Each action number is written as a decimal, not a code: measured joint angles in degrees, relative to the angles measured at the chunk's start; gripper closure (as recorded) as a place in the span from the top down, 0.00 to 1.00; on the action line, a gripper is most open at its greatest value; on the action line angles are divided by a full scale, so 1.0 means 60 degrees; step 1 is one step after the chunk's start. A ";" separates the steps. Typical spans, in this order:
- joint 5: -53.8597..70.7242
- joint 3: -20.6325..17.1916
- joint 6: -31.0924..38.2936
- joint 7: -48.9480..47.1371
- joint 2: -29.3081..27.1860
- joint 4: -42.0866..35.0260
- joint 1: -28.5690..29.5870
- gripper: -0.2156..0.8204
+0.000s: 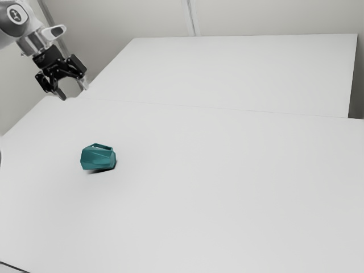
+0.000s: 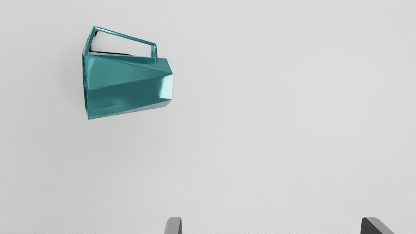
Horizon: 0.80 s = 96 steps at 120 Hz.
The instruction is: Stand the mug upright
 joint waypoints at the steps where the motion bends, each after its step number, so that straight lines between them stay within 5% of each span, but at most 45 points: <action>1: -0.0092 0.0073 -0.0019 0.0012 0.0009 -0.0027 0.0008 0.79; 19: -0.1372 0.0507 -0.0312 0.0236 0.0141 -0.0387 0.0693 0.79; 96: -0.3732 0.0530 -0.1067 0.1585 0.1964 -0.1011 0.2827 0.79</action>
